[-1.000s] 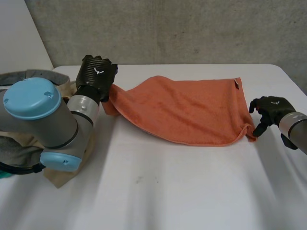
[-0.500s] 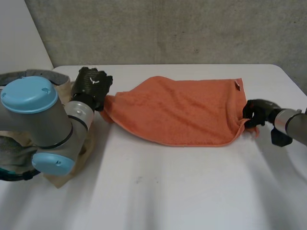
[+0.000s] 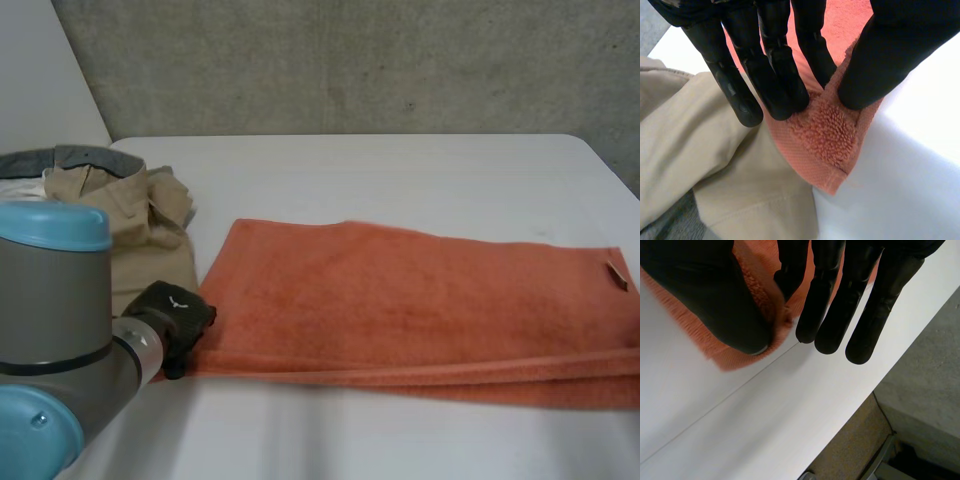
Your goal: Fold the laundry.
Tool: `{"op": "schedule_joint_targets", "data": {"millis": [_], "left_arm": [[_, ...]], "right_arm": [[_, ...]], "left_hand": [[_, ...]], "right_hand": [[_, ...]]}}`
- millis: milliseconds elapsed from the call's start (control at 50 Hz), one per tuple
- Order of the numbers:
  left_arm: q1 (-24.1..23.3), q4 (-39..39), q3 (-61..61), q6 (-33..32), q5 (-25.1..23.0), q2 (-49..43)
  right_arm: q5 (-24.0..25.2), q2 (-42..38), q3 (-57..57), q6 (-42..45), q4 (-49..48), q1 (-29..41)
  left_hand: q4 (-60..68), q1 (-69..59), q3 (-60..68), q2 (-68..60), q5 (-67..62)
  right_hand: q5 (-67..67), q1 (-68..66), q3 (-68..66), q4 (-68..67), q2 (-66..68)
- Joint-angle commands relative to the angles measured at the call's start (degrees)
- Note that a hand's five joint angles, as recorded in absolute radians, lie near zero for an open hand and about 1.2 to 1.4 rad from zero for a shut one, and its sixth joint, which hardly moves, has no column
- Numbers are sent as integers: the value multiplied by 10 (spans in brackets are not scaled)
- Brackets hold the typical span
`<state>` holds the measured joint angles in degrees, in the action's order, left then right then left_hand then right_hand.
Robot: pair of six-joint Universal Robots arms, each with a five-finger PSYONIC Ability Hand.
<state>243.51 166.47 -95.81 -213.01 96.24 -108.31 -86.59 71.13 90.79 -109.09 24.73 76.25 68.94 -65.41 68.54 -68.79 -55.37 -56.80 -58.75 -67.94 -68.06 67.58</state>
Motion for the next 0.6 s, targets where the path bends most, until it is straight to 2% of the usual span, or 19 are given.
{"op": "schedule_joint_targets", "data": {"millis": [20,80,220,240,300,340,400,440,540,600], "left_arm": [[-14,52,64,0,0,-59],[-13,78,112,-2,3,-100],[-19,178,333,-40,21,-181],[-21,198,359,-49,22,-186],[-23,297,454,-91,24,-197],[-23,367,507,-101,25,-197],[-22,426,556,-100,28,-194],[-22,428,569,-100,27,-193],[-19,419,553,-84,31,-190],[-11,416,499,-62,32,-184]], "right_arm": [[36,-36,-36,-62,-73,24],[36,-64,-78,-83,-95,49],[19,-126,-283,-164,-151,105],[13,-137,-341,-180,-175,112],[8,-149,-423,-207,-230,124],[1,-148,-481,-241,-300,133],[-12,-131,-505,-268,-374,136],[-15,-122,-503,-271,-396,136],[-11,-115,-481,-272,-391,137],[-6,-114,-438,-274,-377,141]], "left_hand": [[111,-146,115,-112,-146],[111,-146,115,-112,-146],[111,-146,115,-112,-146],[111,-146,115,-112,-146],[111,-146,115,-112,-146],[111,-146,115,-112,-146],[111,-146,115,-112,-146],[111,-146,115,-112,-146],[111,-146,115,-112,-146],[111,-146,115,-112,-146]], "right_hand": [[-132,-213,-121,-119,124],[-132,-213,-121,-119,124],[-132,-213,-121,-119,124],[-132,-213,-121,-119,124],[-132,-213,-121,-119,124],[-132,-213,-121,-119,124],[-132,-213,-121,-119,124],[-132,-213,-121,-119,124],[-132,-213,-121,-119,124],[-132,-213,-121,-119,124]]}}
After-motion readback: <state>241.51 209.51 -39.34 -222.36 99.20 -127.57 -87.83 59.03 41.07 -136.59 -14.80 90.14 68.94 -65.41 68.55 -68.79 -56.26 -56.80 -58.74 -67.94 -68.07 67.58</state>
